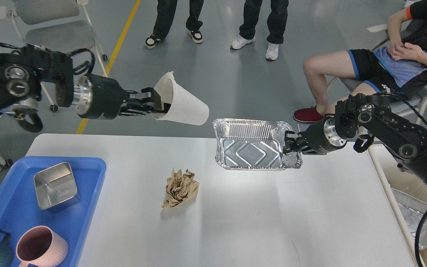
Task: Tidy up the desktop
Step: 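Lift the paper cup with the left gripper and carry it over the foil tray, then drop the paper cup into the foil tray and withdraw the left gripper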
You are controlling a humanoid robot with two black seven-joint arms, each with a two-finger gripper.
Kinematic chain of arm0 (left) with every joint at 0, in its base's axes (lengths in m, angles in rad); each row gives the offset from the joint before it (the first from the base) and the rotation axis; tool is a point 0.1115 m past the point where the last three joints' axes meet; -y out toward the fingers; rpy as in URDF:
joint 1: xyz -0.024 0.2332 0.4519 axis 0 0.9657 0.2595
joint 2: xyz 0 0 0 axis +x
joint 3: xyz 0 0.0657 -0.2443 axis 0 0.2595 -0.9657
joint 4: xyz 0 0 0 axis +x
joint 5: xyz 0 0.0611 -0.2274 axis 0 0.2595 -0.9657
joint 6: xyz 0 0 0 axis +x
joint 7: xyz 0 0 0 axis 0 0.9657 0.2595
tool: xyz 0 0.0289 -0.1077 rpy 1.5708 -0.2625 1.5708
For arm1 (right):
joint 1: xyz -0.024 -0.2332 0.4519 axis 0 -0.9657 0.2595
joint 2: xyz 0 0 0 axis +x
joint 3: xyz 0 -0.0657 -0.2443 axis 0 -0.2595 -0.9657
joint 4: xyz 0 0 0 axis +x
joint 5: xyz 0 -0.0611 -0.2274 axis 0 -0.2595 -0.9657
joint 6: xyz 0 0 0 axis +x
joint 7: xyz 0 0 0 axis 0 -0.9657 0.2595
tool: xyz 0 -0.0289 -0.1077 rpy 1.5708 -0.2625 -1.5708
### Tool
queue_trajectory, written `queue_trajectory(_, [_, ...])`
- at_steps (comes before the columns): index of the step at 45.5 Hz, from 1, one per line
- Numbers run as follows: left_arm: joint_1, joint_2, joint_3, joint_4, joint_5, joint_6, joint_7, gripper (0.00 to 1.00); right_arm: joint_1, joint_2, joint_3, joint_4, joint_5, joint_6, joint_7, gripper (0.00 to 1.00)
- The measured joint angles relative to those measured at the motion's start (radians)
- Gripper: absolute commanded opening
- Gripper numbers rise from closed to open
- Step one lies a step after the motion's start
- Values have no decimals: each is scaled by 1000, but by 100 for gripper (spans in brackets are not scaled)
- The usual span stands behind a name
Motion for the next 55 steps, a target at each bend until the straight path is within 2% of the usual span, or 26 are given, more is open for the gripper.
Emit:
queue_trajectory(11, [39, -292, 2, 248, 12, 14, 2, 6, -1, -4, 0, 9, 2, -1, 1, 0])
queue_trajectory(21, [74, -436, 2, 422, 20, 17, 1, 14, 0, -6, 6, 12, 2, -1, 1, 0])
queue_trajectory(26, [100, -498, 2, 489, 20, 17, 0, 32, 1, -4, 6, 18, 2, -1, 1, 0])
queue_trajectory(33, [124, -542, 1, 509, 19, 28, 0, 70, 1, -6, 6, 21, 2, -1, 1, 0])
queue_trajectory(39, [127, -559, -3, 510, 7, 33, 0, 82, 1, -8, 6, 22, 2, -1, 1, 0])
queue_trajectory(41, [127, -559, -6, 510, 2, 33, 0, 95, 1, -8, 6, 22, 2, -1, 1, 0])
queue_trajectory(42, [127, -558, -6, 510, 1, 33, 0, 97, 1, -8, 6, 22, 2, -1, 1, 0])
queue_trajectory(55, [122, -536, -15, 508, -3, 29, -1, 97, -1, -9, 6, 22, 2, -1, 1, 0])
